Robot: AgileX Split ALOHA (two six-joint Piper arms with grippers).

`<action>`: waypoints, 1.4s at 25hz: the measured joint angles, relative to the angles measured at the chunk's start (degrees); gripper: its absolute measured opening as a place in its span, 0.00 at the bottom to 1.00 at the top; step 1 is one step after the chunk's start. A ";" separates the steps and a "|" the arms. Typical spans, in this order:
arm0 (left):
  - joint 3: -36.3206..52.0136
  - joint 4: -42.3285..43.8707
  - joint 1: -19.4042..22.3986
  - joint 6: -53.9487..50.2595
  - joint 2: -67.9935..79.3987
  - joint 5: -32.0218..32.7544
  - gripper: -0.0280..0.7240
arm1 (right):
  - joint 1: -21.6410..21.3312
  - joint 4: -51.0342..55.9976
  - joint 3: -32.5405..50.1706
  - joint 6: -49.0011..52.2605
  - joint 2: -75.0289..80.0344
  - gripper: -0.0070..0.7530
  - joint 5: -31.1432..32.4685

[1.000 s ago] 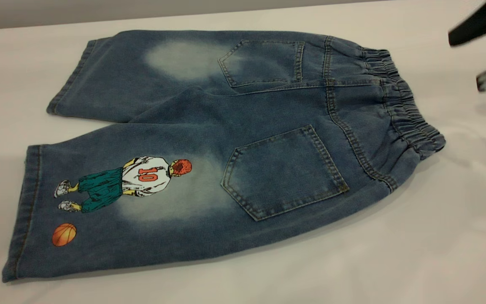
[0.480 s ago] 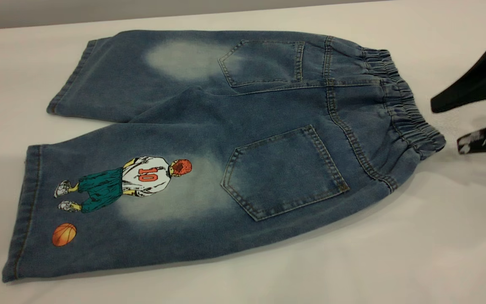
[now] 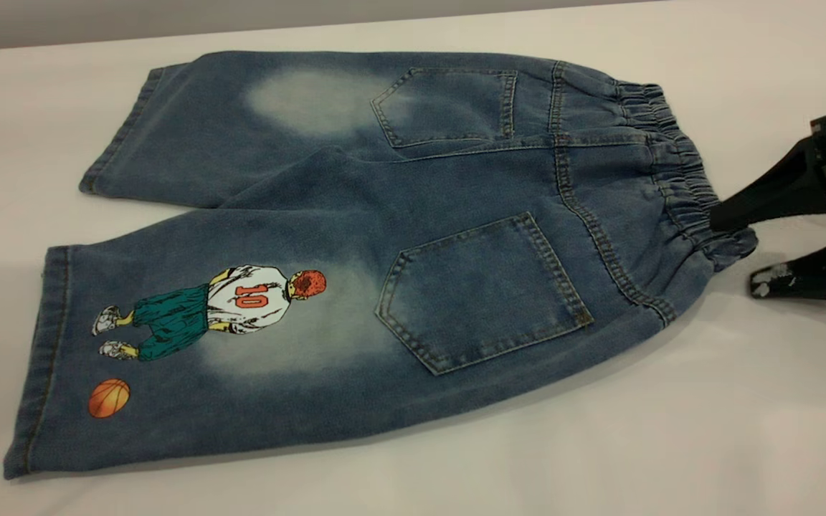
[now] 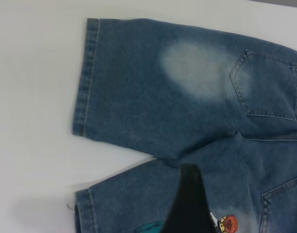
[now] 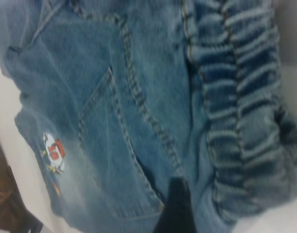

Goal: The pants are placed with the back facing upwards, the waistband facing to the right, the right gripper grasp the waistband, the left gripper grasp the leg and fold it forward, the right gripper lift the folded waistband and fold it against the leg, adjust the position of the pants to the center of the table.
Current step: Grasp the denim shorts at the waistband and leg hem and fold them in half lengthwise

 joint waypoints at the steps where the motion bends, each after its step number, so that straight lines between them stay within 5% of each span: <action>1: 0.00 -0.07 0.00 0.00 0.00 0.00 0.71 | 0.00 1.19 0.00 -0.90 0.00 0.69 0.06; 13: 0.00 -1.06 0.00 0.10 0.00 -0.06 0.71 | 0.07 5.38 -1.14 -3.13 4.00 0.67 3.25; 17: 0.00 -1.23 0.00 0.79 0.00 -0.06 0.71 | 0.07 5.32 -1.14 -3.70 4.41 0.55 2.42; 25: 0.00 -1.39 0.00 1.18 0.00 0.43 0.71 | 0.07 4.91 -1.14 -4.39 4.38 0.06 0.25; 35: 1.72 -1.22 -2.29 2.74 6.74 5.39 0.71 | 0.07 4.44 -1.14 -4.60 4.31 0.05 0.31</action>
